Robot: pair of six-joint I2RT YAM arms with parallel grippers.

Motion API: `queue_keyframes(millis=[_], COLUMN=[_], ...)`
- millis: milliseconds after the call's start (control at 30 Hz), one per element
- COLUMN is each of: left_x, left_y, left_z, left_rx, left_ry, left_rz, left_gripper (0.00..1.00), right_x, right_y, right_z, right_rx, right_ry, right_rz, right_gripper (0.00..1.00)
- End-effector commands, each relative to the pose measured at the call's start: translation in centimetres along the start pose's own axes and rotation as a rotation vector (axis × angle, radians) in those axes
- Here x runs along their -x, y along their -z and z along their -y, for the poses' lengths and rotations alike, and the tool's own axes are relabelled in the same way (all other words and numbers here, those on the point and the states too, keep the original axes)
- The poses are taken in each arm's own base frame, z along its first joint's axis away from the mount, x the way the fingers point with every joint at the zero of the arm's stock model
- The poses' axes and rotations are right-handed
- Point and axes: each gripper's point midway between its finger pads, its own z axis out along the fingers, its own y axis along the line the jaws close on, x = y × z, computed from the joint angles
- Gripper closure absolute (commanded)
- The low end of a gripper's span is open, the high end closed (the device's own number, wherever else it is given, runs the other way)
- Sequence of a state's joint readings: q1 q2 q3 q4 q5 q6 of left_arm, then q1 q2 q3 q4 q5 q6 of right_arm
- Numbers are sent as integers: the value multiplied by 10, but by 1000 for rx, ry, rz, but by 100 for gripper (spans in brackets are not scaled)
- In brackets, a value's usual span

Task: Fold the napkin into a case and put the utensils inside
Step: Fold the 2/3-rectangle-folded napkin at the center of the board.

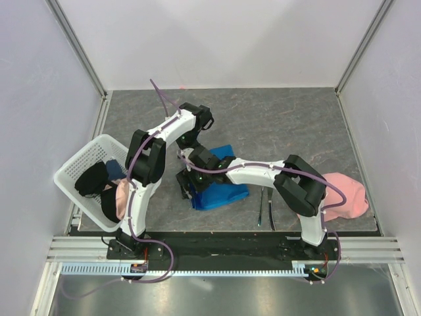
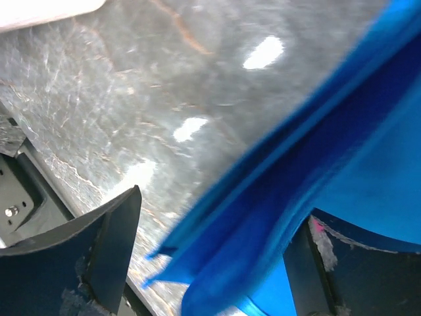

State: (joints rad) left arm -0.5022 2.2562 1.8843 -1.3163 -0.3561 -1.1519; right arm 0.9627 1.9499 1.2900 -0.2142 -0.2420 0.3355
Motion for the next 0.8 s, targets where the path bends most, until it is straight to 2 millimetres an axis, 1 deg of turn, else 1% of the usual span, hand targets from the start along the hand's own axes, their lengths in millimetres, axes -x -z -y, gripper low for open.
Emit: queue_keyframes(millis=[0,67,100,133,167,200,233,300,333,367,433,467,533,567,633,667,700,733,767], left_x=[7,7,7,7,6,6,6,5,4,3,3,2,3,4,6,9,11,16,18], left_y=[24,25,26,26,27,27,28,28,28,27,27,26,26,26,26,27,28,29,29], left_z=[-14,-16,-16,-17,-17,-18,-18,-19,-20,-21,-24,-25,-25,-26,-25,-24,-24,-23,-22], left_rx=[-25,-24,-30,-28,-28,-26,-30,-29,-28,-24,-20,-17,-17,-17,-22,-27,-32,-35,-39], left_ry=[27,25,28,29,25,29,30,31,32,34,38,39,38,40,38,32,6,-6,-22], left_rz=[17,9,7,7,4,2,2,-2,-2,-8,-10,-13,-13,-10,-5,4,14,33,42], left_gripper=[98,98,98,98,98,98,98,98,98,98,98,98,98,98,98,98,98,98,98], right_x=[13,2,2,-3,-4,-1,-2,0,1,1,5,6,11,10,12,10,12,10,18], right_y=[-2,-7,-7,-10,-7,-5,-3,-3,-2,-2,-2,-1,-2,-3,-2,-3,2,0,7], right_z=[-3,-3,9,11,14,23,28,31,35,36,37,35,30,27,23,17,18,1,-8], right_rx=[-122,-166,-249,-294,-330,-398,-435,-456,-488,-491,-501,-494,-471,-451,-433,-390,-366,-247,-175], right_ry=[74,79,81,85,79,78,69,68,69,68,71,72,74,73,67,60,26,-2,-28], right_rz=[91,59,63,51,39,57,59,61,69,66,77,79,89,81,83,72,73,60,86], right_gripper=[11,11,11,11,12,13,15,19,22,32,41,53,62,75,91,100,100,100,100])
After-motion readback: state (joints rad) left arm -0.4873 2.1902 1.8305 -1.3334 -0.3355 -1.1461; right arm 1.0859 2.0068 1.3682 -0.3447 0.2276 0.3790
